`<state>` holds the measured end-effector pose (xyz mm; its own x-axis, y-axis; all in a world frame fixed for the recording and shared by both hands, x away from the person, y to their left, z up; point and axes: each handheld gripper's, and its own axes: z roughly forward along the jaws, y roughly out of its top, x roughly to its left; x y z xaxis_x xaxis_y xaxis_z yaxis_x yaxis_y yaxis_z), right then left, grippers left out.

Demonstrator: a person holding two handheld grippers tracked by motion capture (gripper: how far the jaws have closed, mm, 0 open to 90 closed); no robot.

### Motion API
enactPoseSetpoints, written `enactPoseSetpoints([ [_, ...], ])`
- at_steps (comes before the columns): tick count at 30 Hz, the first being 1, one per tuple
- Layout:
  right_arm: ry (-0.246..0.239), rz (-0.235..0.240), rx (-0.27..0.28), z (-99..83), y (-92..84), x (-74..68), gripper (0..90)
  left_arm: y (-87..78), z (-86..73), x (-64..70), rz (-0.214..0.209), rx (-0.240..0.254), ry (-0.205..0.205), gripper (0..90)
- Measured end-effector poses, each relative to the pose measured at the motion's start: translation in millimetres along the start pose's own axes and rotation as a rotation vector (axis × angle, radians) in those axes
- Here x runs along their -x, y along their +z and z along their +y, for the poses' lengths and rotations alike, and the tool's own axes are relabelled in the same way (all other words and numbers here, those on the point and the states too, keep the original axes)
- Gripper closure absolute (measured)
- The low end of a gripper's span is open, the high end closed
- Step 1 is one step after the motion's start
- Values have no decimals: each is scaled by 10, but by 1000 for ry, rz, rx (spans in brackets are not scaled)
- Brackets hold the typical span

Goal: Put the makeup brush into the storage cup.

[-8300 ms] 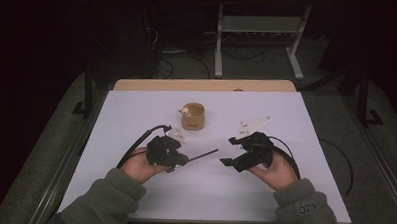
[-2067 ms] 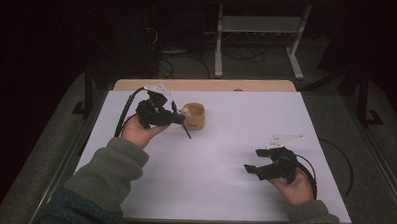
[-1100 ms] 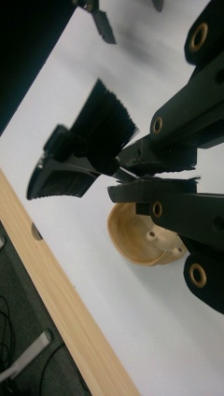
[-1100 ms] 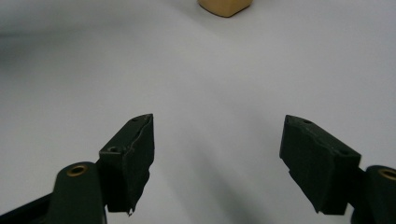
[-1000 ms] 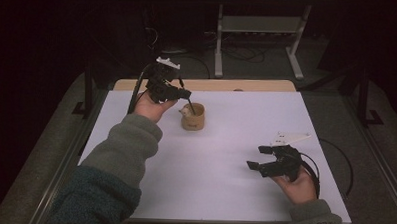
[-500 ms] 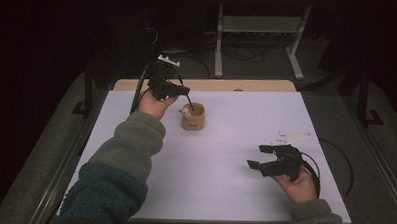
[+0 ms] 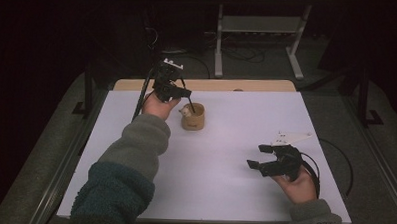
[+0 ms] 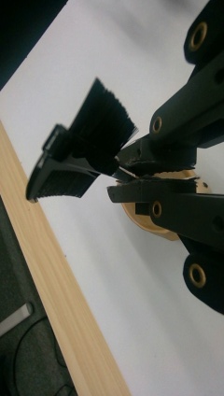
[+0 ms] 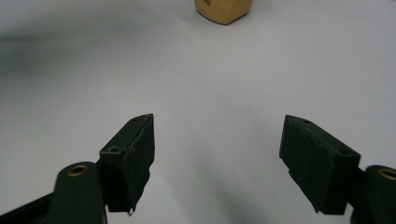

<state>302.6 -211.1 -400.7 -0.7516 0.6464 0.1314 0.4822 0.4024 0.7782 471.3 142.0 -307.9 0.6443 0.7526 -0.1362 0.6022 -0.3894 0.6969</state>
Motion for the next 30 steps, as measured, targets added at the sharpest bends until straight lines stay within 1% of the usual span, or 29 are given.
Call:
enactPoseSetpoints([
  [2,-11,0,3,1,4,4,258,53,-11,13,9,-12,-5,851],
  [3,-13,-2,3,0,5,5,258,75,-15,16,4,-8,-13,851],
  [7,-9,1,3,3,6,-3,258,127,-33,-12,13,-29,-12,851],
  [8,-5,1,3,5,8,-9,260,140,-43,-26,14,-31,-18,850],
  [12,-10,2,-3,5,27,-5,261,162,-57,-44,14,-25,-20,848],
  [13,-4,1,-6,5,28,-6,261,186,-63,-49,12,-30,-31,847],
  [15,-8,-2,-1,7,19,-12,262,204,-68,-61,11,-34,-40,841],
  [16,-6,-4,0,9,15,-18,263,212,-70,-61,18,-34,-49,823],
  [18,-13,-5,5,12,14,-17,263,223,-72,-60,21,-38,-53,785],
  [19,-14,-5,5,15,14,-22,264,232,-72,-59,26,-41,-51,785],
  [21,-18,-9,3,17,18,-30,267,230,-69,-66,33,-35,-45,731],
  [22,-18,-7,2,17,19,-26,267,230,-70,-70,29,-35,-45,720],
  [23,-21,-8,5,16,24,-15,266,227,-71,-67,34,-38,-40,708],
  [24,-11,-6,1,18,25,-15,266,227,-75,-63,43,-39,-31,692],
  [25,-11,-6,1,18,25,-15,266,227,-75,-63,43,-39,-31,665],
  [26,-11,-6,2,19,26,-12,266,216,-84,-69,45,-48,-23,665],
  [27,-13,-10,7,20,22,-9,267,207,-88,-72,51,-46,-18,632],
  [29,-11,-16,11,24,13,-15,266,170,-95,-83,50,-34,-17,602],
  [30,-10,-17,12,26,12,-15,266,147,-107,-92,44,-28,-19,591],
])
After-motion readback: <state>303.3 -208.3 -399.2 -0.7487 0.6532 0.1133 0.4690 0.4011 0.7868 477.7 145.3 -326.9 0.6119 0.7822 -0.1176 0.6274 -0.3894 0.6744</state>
